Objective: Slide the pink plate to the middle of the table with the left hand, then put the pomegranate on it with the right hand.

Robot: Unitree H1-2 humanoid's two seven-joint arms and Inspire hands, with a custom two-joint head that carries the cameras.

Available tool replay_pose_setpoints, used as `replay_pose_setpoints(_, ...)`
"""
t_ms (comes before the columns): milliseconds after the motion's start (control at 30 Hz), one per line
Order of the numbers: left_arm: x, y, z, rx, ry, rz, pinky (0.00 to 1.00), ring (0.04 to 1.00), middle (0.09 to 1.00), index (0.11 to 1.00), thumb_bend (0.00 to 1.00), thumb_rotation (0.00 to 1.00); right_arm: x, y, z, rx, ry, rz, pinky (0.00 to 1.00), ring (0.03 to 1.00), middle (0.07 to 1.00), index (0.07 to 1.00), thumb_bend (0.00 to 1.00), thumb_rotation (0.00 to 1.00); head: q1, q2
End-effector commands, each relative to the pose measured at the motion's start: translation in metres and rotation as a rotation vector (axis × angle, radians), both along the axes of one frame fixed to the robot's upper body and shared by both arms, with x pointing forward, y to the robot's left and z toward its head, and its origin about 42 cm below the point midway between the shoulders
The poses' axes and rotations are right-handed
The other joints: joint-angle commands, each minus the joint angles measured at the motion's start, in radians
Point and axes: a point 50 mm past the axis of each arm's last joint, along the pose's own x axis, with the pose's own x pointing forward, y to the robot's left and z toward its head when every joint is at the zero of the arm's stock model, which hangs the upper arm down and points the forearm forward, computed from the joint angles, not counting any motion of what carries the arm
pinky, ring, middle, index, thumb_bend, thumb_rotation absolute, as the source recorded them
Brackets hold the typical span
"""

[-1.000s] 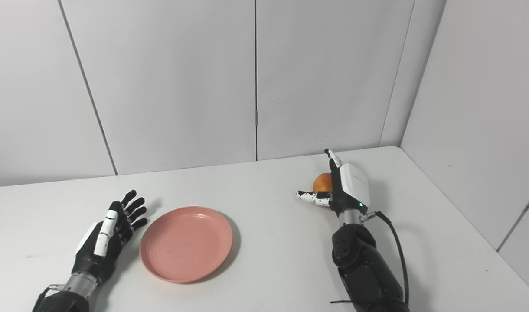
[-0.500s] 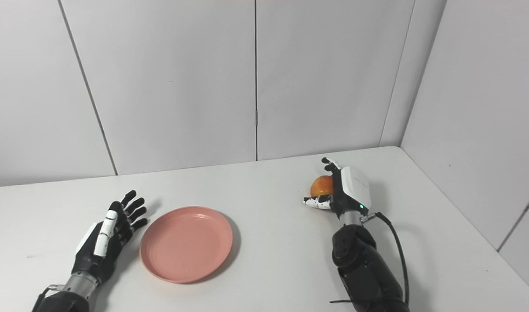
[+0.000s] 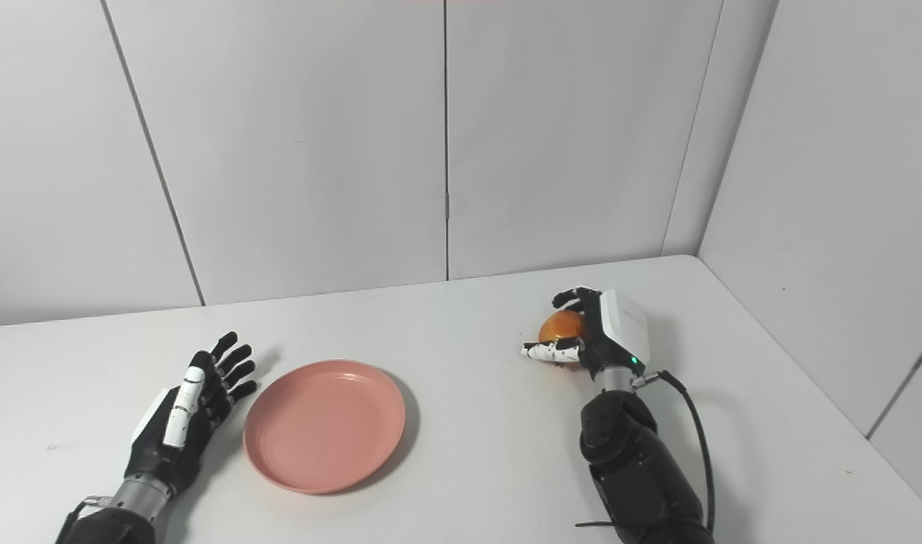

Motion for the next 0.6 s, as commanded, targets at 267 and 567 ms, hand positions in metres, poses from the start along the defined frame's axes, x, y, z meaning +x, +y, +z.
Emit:
replay_pose_setpoints(267,-0.006,0.003,-0.008,0.006,0.016,0.000,0.90,0.940,0.946,0.947,0.57,1.00,0.010,0.001,0.038,0.002,-0.167,0.021,0.28,0.372,0.462,0.541,0.51,0.00,0.017,0.004)
replay_pose_setpoints(567,-0.009,-0.011,-0.005,0.011,0.015,-0.001,0.90,0.940,0.946,0.947,0.56,1.00,0.004,0.002,0.049,0.031,-0.227,0.067,0.32,0.381,0.481,0.545,0.51,0.00,0.055,0.011)
